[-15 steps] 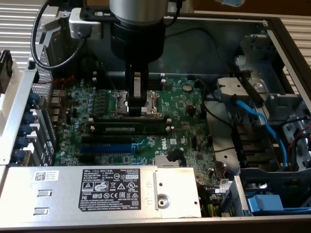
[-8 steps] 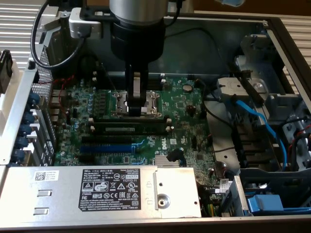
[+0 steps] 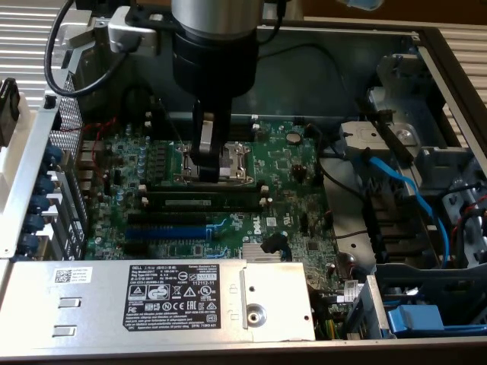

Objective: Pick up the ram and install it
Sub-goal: 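Press down the ram until it locks into place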

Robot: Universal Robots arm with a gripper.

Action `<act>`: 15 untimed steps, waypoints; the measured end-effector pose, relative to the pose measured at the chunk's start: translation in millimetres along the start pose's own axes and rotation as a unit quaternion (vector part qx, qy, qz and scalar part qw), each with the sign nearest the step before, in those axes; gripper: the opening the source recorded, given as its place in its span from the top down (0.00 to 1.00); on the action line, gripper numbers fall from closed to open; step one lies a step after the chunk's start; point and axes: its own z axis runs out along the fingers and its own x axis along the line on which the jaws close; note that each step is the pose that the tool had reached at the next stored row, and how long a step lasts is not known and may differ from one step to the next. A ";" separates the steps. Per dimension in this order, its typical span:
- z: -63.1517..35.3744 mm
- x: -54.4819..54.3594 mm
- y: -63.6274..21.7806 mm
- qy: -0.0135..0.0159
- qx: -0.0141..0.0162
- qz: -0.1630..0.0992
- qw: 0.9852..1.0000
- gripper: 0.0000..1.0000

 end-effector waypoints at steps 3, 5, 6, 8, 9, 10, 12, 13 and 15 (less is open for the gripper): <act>0.0 0.0 0.0 0.000 -0.002 0.024 1.000 0.90; 0.0 0.0 0.0 0.000 -0.003 0.039 0.999 0.90; 0.0 0.0 0.0 0.000 -0.004 0.047 0.999 0.90; 0.0 0.0 0.0 0.000 -0.005 0.062 0.998 0.90; 0.0 0.0 0.0 0.000 -0.006 0.070 0.998 0.90; 0.0 0.0 0.0 -0.001 -0.007 0.078 0.997 0.90; 0.1 0.0 0.0 -0.001 -0.008 0.094 0.996 0.90; 0.1 0.0 0.0 -0.001 -0.009 0.101 0.995 0.90; 0.2 0.0 0.0 -0.001 -0.010 0.117 0.993 0.90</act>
